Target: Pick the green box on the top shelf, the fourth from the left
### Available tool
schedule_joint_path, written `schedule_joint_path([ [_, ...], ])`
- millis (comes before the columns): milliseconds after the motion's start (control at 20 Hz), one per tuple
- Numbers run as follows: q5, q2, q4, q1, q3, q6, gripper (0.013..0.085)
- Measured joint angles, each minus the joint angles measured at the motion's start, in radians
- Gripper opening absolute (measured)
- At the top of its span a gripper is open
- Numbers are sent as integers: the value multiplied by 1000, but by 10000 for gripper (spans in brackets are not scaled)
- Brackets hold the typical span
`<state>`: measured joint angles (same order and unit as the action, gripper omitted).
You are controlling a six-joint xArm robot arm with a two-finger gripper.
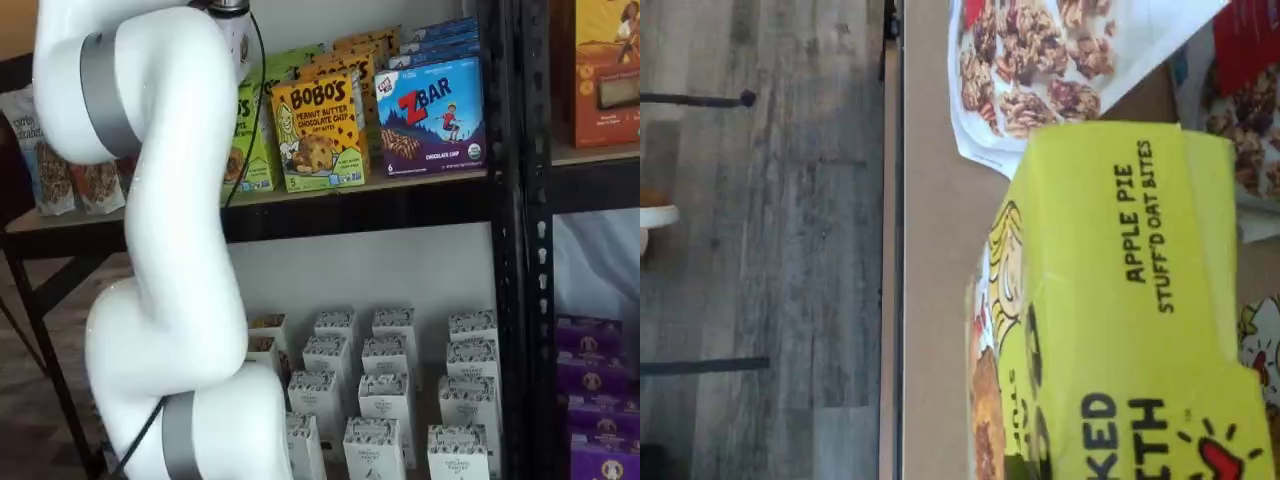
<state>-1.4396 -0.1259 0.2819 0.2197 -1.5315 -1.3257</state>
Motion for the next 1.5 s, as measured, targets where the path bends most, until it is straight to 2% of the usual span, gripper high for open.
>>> schedule_joint_path([
  [250, -22, -2, 19, -7, -12, -3, 290],
  [750, -58, -15, 16, -11, -30, 2, 290],
  [1000, -111, -35, 10, -12, -47, 11, 290],
  [1500, -190, -89, 39, -37, -39, 4, 290],
])
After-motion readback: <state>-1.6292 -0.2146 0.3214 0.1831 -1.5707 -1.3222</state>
